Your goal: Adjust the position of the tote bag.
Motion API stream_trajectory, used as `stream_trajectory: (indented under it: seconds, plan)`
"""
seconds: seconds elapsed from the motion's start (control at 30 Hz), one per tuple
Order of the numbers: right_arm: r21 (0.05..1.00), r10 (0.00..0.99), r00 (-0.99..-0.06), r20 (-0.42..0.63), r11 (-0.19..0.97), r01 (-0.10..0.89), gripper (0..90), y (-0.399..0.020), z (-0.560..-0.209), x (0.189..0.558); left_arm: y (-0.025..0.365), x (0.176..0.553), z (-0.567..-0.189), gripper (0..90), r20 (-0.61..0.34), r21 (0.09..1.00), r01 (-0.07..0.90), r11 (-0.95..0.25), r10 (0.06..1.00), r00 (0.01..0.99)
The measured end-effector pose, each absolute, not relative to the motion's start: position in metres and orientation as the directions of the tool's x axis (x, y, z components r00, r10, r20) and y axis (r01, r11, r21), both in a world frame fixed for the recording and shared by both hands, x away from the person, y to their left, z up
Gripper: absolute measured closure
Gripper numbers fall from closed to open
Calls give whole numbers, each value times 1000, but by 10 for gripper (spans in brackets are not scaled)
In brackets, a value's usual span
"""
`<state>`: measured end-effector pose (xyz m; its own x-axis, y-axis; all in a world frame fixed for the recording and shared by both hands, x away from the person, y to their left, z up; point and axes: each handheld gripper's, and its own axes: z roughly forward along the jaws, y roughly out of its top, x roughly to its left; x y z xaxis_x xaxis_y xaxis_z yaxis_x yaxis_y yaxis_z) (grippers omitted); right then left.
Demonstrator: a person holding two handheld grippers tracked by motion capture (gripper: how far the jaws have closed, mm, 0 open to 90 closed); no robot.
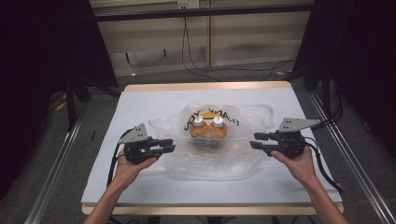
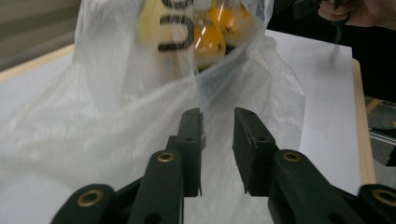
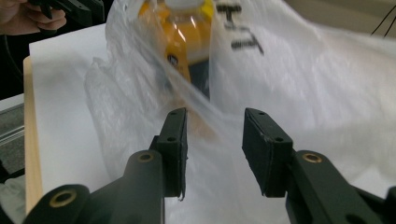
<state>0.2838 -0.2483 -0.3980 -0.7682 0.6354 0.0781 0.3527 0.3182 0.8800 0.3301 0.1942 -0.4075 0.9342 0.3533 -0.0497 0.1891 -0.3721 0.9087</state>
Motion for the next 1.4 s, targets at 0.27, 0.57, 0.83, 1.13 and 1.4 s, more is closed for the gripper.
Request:
stream_trajectory:
  seconds: [0.27, 0.57, 0.83, 1.13, 1.4]
  plan:
    - [891, 617, -784, 63, 320, 324, 538, -229, -386, 316, 164, 356, -394, 627, -34, 919, 176, -352, 372, 927]
    - [876, 607, -790, 82, 334, 348, 501, -219, -397, 337, 155, 369, -405, 669, -32, 894, 205, -398, 399, 916]
    - [858, 600, -795, 90, 358, 368, 611, -212, -409, 349, 170, 371, -410, 870, -56, 886, 235, -399, 411, 910]
    - [845, 576, -812, 91, 387, 370, 838, -204, -418, 351, 167, 372, -420, 885, -44, 851, 253, -461, 416, 908]
    - [816, 654, -755, 47, 410, 406, 900, -214, -426, 352, 174, 378, -438, 900, -17, 764, 306, -568, 457, 889]
